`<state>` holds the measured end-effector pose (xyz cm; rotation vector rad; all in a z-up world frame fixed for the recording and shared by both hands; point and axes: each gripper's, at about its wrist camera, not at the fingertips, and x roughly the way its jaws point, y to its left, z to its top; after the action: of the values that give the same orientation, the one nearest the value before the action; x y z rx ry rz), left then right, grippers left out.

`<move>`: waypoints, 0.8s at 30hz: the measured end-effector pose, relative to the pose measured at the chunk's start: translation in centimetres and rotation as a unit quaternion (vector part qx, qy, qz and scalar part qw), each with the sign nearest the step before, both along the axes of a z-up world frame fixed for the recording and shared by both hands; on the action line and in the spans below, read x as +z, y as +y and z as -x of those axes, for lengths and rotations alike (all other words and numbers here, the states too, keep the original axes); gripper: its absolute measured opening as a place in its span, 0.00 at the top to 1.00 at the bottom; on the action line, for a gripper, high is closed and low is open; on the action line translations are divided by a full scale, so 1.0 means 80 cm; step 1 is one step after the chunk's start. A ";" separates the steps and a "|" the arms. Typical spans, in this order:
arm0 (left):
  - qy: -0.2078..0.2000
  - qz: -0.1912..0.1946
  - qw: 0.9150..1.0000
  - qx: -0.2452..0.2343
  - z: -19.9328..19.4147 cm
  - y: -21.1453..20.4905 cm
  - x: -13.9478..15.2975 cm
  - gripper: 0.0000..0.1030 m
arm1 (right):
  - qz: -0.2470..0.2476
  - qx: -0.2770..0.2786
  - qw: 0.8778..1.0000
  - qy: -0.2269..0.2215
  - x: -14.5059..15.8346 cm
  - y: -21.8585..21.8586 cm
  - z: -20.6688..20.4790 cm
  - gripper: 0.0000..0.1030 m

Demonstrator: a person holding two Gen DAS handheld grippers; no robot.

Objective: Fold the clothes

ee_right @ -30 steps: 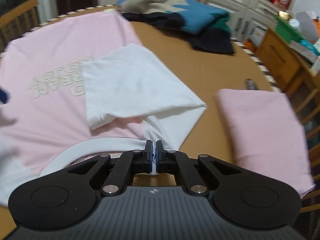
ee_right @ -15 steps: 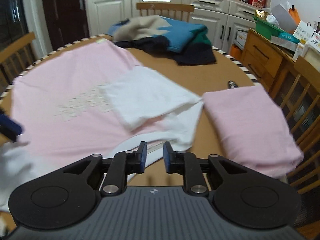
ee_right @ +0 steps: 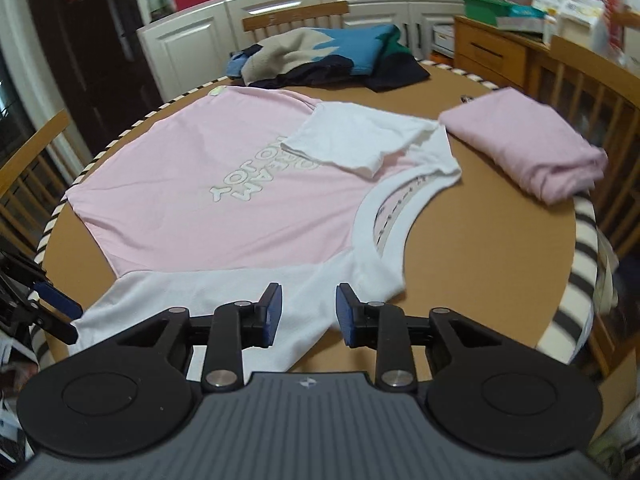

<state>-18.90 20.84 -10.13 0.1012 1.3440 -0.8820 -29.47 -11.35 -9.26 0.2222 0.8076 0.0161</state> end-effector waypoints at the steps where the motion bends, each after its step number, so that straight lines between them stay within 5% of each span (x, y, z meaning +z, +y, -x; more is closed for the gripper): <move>1: 0.006 0.005 1.000 -0.001 -0.002 0.002 -0.001 0.46 | -0.005 -0.007 1.000 0.001 0.000 0.003 0.003 0.70; 4: 0.027 0.016 0.999 -0.025 -0.004 -0.003 -0.004 0.50 | -0.024 -0.015 1.000 0.008 -0.002 0.012 0.009 0.70; 6: 0.037 0.011 0.998 -0.049 0.002 -0.011 -0.008 0.63 | -0.033 -0.019 0.999 0.012 -0.003 0.017 0.013 0.69; 7: 0.040 0.005 0.997 -0.060 0.006 -0.015 -0.011 0.84 | -0.036 -0.018 0.999 0.014 -0.004 0.020 0.014 0.69; 8: 0.045 -0.002 0.997 -0.067 0.010 -0.018 -0.014 0.95 | -0.039 -0.016 0.999 0.018 -0.006 0.023 0.015 0.69; 16: 0.063 0.012 0.996 -0.061 0.011 -0.023 -0.013 0.95 | -0.114 -0.004 0.992 0.048 -0.009 0.036 0.038 0.59; 24: 0.082 0.066 0.994 -0.038 -0.021 -0.027 0.018 0.95 | -0.254 -0.012 0.960 0.120 -0.032 0.038 0.059 0.57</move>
<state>-17.26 18.66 -8.68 -0.0223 1.4374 -1.0591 -34.16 -8.34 -11.86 0.7316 1.0342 0.1785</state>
